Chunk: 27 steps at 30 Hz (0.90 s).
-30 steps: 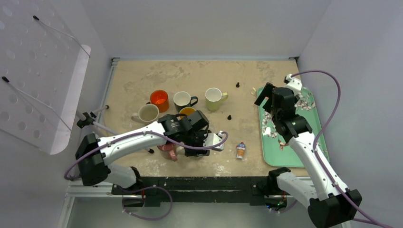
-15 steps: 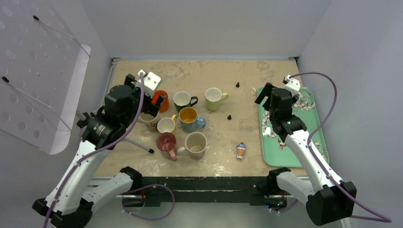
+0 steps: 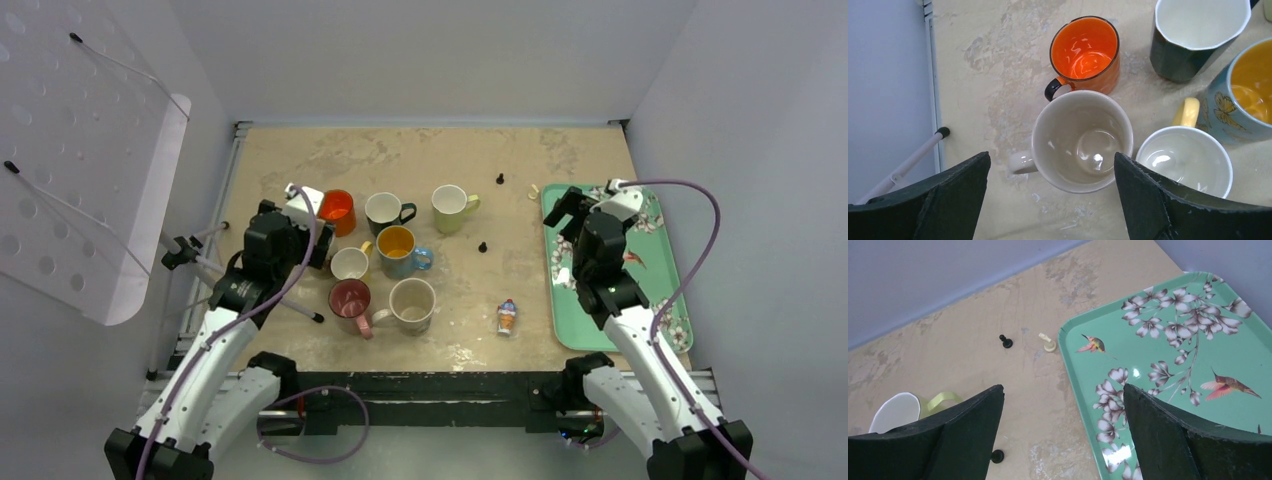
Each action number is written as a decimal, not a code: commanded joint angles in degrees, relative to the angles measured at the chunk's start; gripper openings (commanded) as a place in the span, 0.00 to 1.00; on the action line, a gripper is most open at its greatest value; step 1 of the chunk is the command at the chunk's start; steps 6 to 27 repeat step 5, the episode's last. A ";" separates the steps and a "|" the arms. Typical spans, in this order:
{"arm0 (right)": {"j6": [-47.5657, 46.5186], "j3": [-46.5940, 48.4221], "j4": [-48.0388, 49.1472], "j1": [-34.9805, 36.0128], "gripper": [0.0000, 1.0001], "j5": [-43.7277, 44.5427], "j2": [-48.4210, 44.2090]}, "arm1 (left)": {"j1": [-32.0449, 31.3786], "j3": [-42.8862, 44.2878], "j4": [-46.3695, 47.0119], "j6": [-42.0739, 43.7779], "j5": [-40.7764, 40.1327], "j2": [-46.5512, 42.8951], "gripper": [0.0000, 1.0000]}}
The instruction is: Turn the mug right side up
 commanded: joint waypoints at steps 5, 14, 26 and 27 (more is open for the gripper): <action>-2.93 -2.40 6.41 -0.12 0.92 -2.23 -4.62 | 2.54 -5.46 11.68 -10.54 -8.93 -2.94 1.00; -2.93 -2.40 6.41 -0.12 0.92 -2.23 -4.62 | 2.54 -5.46 11.68 -10.54 -8.93 -2.94 1.00; -2.93 -2.40 6.41 -0.12 0.92 -2.23 -4.62 | 2.54 -5.46 11.68 -10.54 -8.93 -2.94 1.00; -2.93 -2.40 6.41 -0.12 0.92 -2.23 -4.62 | 2.54 -5.46 11.68 -10.54 -8.93 -2.94 1.00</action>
